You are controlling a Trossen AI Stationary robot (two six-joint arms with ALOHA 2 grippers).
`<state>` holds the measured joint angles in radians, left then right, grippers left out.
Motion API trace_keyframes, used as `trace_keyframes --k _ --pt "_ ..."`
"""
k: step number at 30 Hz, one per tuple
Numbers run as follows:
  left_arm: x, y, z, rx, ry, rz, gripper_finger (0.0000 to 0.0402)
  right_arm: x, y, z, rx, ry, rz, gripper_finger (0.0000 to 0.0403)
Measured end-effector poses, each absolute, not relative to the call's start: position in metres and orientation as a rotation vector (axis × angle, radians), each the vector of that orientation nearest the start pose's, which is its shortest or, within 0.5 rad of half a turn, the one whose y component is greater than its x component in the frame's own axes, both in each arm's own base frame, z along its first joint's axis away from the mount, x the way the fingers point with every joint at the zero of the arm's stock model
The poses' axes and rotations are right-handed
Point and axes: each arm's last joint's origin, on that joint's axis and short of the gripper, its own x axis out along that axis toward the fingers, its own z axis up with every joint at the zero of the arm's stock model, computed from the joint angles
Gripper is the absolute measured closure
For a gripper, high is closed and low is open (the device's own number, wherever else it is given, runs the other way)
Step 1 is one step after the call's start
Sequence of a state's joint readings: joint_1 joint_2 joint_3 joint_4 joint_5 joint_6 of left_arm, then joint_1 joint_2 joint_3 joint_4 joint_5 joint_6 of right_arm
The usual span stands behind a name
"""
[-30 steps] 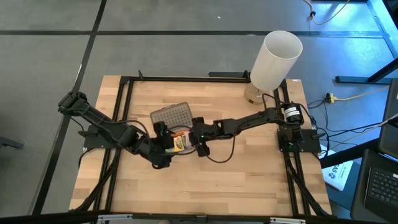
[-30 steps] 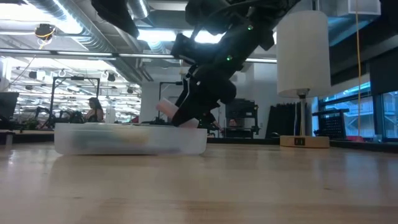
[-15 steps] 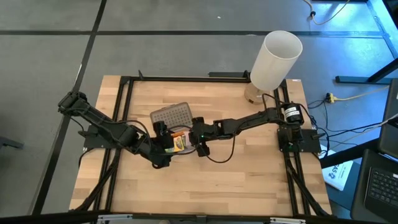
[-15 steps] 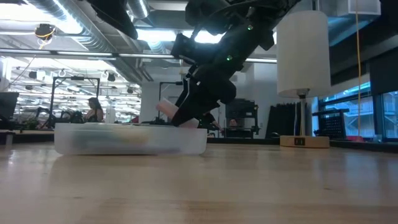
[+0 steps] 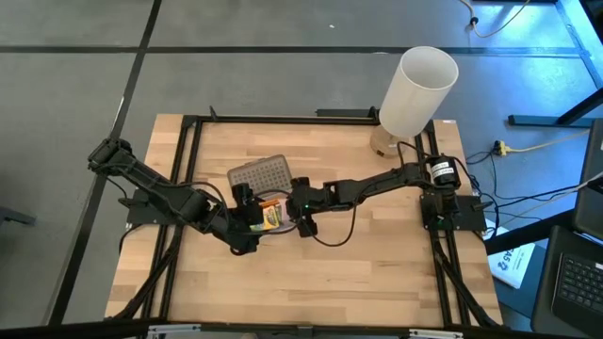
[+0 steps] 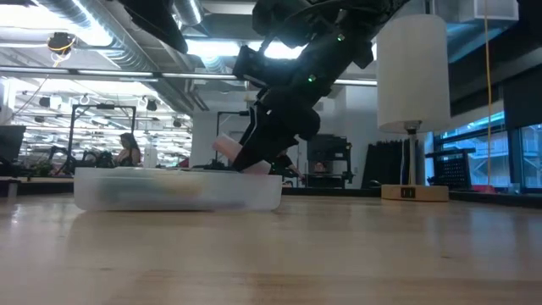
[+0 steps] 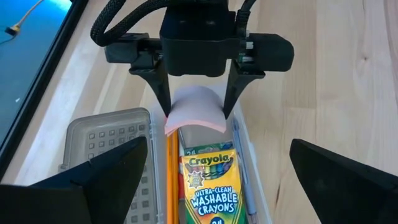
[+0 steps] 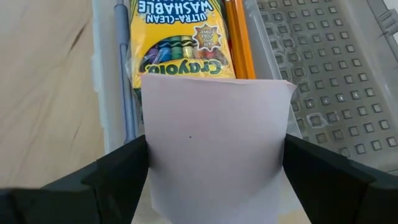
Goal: Pack school essentials
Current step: Put the pink sticky notes into the transparent supply box, then close the transparent supply box
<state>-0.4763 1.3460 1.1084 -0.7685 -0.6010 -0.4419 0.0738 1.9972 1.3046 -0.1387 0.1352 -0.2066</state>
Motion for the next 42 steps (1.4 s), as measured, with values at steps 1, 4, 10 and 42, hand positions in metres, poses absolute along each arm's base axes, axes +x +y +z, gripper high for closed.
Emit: trace_keyframes --k 1,4,10,42 --pt "0.241 -0.106 0.284 0.102 0.809 0.297 0.0013 0.420 0.027 0.162 -0.282 0.831 0.033 0.0053" --pt "0.241 -0.106 0.284 0.102 0.809 0.297 0.0013 0.420 0.028 0.162 -0.287 0.830 0.046 0.0053" --pt "0.241 -0.106 0.284 0.102 0.809 0.297 0.0013 0.420 0.028 0.162 -0.280 0.826 0.064 0.0045" --pt "0.241 -0.106 0.284 0.101 0.807 0.296 0.0013 0.394 0.030 0.221 -0.229 0.801 -0.065 0.0006"
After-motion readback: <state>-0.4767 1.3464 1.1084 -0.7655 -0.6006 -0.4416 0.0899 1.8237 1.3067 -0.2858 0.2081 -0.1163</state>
